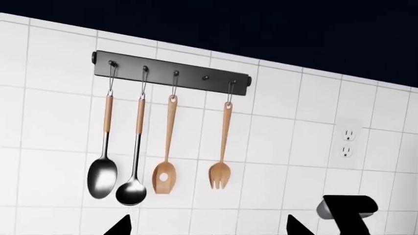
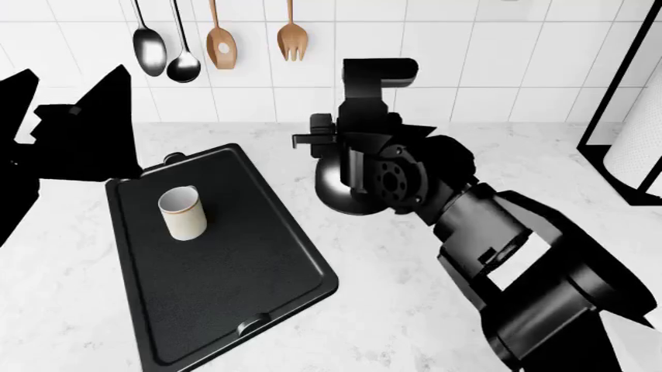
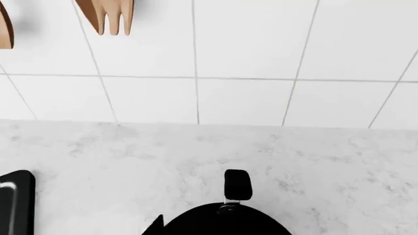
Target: Pick the kettle from the counter and place it on the tray. Then pick the mug from the cabinet and place it on the tray. Then close the cabinet doors.
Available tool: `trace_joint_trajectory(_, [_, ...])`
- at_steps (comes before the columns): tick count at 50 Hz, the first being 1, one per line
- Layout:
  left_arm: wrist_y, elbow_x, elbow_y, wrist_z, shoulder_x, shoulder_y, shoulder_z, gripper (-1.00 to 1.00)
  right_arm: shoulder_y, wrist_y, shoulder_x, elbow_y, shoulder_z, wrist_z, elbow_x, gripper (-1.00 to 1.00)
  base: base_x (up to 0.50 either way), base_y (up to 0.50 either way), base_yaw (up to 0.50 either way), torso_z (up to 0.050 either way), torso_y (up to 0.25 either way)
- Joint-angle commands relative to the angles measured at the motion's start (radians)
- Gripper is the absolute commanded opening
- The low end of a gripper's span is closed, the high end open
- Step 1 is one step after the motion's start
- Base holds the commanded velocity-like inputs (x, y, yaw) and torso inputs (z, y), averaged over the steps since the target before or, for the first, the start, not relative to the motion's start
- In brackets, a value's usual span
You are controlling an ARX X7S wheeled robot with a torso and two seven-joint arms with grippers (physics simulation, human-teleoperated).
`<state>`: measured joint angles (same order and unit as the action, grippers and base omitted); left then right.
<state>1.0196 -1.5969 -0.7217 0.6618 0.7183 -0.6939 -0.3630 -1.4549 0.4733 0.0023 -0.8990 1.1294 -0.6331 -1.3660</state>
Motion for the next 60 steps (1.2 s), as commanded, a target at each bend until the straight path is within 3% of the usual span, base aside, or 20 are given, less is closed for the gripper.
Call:
trace_joint_trajectory(1, [-0.007,0.016,-0.001,-0.015,-0.005,0.024,-0.006,1.0,0.01,-0.056,0.011,-0.03,0.08,-0.009,-0.084,-1.0,0.0,0.0,0.0,0.0,0.0])
trace_joint_trajectory(17, [-0.017,0.02,-0.001,-0.02,-0.008,0.035,-0.001,1.0,0.012,-0.054,0.052,0.034,0.073,-0.046,-0.11,-1.0,0.0,0.0,0.0,0.0,0.0])
trace_joint_trajectory(35, [-0.028,0.033,-0.004,-0.032,-0.012,0.059,-0.005,1.0,0.058,-0.046,0.389,0.853,0.032,-0.319,-0.147,-1.0,0.0,0.0,0.0,0.0,0.0])
trace_joint_trajectory(40, [-0.031,0.037,-0.005,-0.032,-0.014,0.062,-0.004,1.0,0.082,-0.039,0.441,1.041,0.032,-0.385,-0.163,-1.0,0.0,0.0,0.0,0.0,0.0])
trace_joint_trajectory(48, [-0.037,0.038,-0.005,-0.035,-0.01,0.073,-0.013,1.0,0.093,-0.023,0.423,1.25,0.048,-0.47,-0.186,-1.0,0.0,0.0,0.0,0.0,0.0])
trace_joint_trajectory(60, [-0.049,0.044,-0.007,-0.049,-0.007,0.104,-0.037,1.0,0.081,-0.017,0.308,1.29,0.069,-0.502,-0.191,-1.0,0.0,0.0,0.0,0.0,0.0])
